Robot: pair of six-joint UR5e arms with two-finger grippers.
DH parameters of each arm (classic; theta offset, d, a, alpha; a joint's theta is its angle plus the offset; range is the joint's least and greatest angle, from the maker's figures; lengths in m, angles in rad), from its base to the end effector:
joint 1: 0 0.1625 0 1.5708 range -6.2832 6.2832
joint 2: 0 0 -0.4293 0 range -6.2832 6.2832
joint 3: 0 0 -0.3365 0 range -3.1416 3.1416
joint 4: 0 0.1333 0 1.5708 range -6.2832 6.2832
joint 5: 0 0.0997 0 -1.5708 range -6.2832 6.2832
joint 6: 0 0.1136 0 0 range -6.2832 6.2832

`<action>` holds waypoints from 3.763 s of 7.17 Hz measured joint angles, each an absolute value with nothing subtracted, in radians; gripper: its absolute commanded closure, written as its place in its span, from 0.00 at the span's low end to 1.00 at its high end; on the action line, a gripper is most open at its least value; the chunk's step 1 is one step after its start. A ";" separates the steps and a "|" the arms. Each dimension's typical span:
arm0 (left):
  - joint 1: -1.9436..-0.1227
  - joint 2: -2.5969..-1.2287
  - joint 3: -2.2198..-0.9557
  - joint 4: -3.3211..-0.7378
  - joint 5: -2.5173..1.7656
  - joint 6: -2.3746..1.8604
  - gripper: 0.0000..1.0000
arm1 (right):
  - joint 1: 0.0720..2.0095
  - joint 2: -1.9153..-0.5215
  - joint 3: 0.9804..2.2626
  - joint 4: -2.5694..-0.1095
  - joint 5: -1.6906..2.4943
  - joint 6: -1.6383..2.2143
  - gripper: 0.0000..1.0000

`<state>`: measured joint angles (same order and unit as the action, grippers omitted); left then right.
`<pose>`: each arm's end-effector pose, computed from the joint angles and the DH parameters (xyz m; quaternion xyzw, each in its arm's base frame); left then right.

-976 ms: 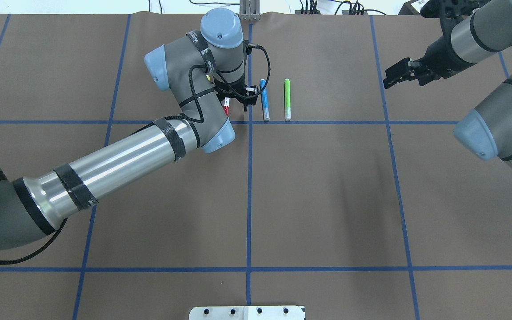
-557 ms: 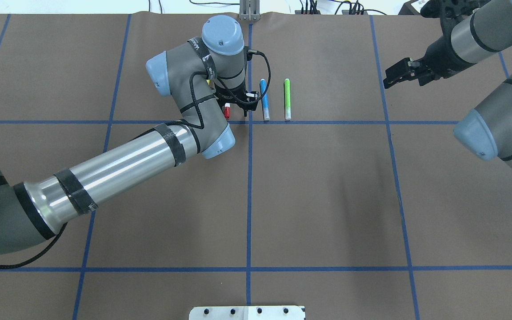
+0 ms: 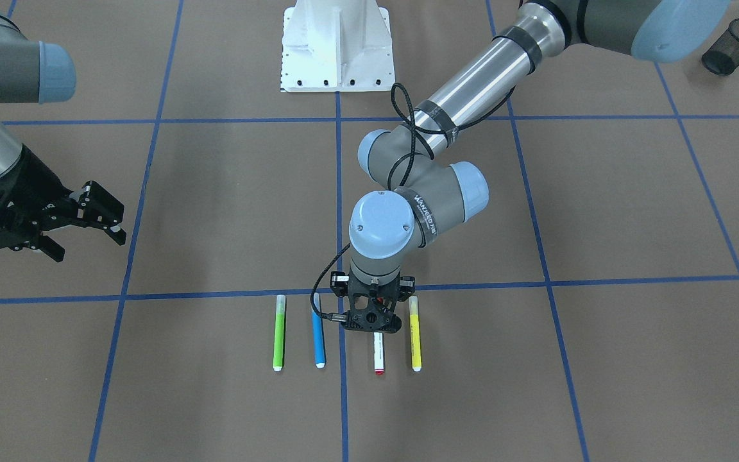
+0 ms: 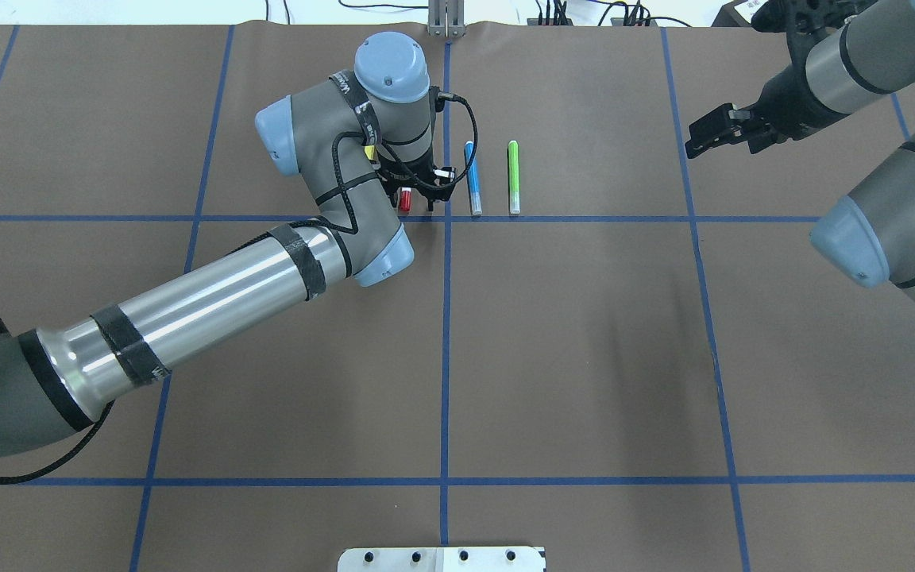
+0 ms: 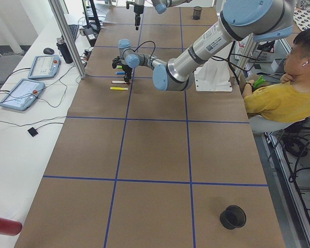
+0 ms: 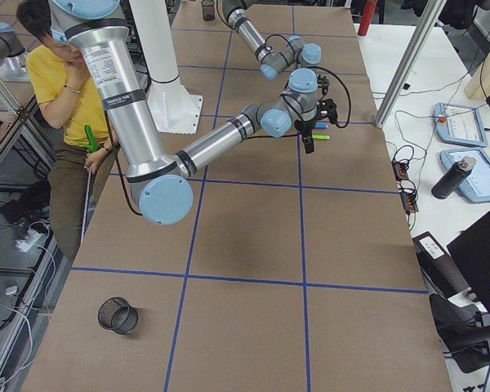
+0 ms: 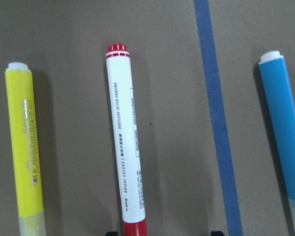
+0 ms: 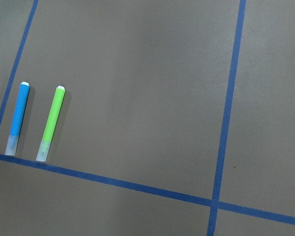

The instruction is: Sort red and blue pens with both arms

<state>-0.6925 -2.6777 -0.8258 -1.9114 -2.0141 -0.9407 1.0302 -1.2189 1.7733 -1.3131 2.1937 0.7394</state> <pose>0.5933 -0.6021 0.2493 0.0432 0.3917 0.0470 0.9179 -0.2357 -0.5229 0.3795 0.1334 -0.4503 -0.0337 0.8822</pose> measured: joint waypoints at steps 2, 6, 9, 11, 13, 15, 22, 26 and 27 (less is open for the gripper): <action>-0.693 -2.667 -0.837 -1.910 -2.014 -0.942 0.55 | 1.030 -1.219 1.773 -1.313 2.194 0.739 0.00; -0.692 -2.662 -0.862 -1.909 -2.014 -1.000 0.91 | 1.029 -1.219 1.775 -1.313 2.194 0.739 0.00; -0.691 -2.625 -0.909 -1.910 -2.014 -1.032 0.85 | 1.028 -1.219 1.775 -1.313 2.194 0.739 0.00; -0.691 -2.617 -0.919 -1.910 -2.015 -1.033 0.82 | 1.028 -1.219 1.772 -1.313 2.194 0.739 0.00; -0.691 -2.614 -0.922 -1.911 -2.014 -1.031 0.87 | 1.028 -1.218 1.771 -1.313 2.194 0.738 0.00; -0.691 -2.612 -0.924 -1.912 -2.014 -1.033 1.00 | 1.028 -1.218 1.770 -1.313 2.194 0.739 0.00; -0.719 -2.443 -1.365 -1.849 -2.019 -1.086 1.00 | 1.028 -1.219 1.771 -1.313 2.194 0.739 0.00; -0.798 -2.146 -1.819 -1.830 -2.021 -1.079 1.00 | 1.028 -1.220 1.771 -1.313 2.194 0.739 0.00; -0.839 -2.080 -1.891 -1.805 -2.022 -1.073 1.00 | 1.028 -1.220 1.771 -1.313 2.194 0.739 0.00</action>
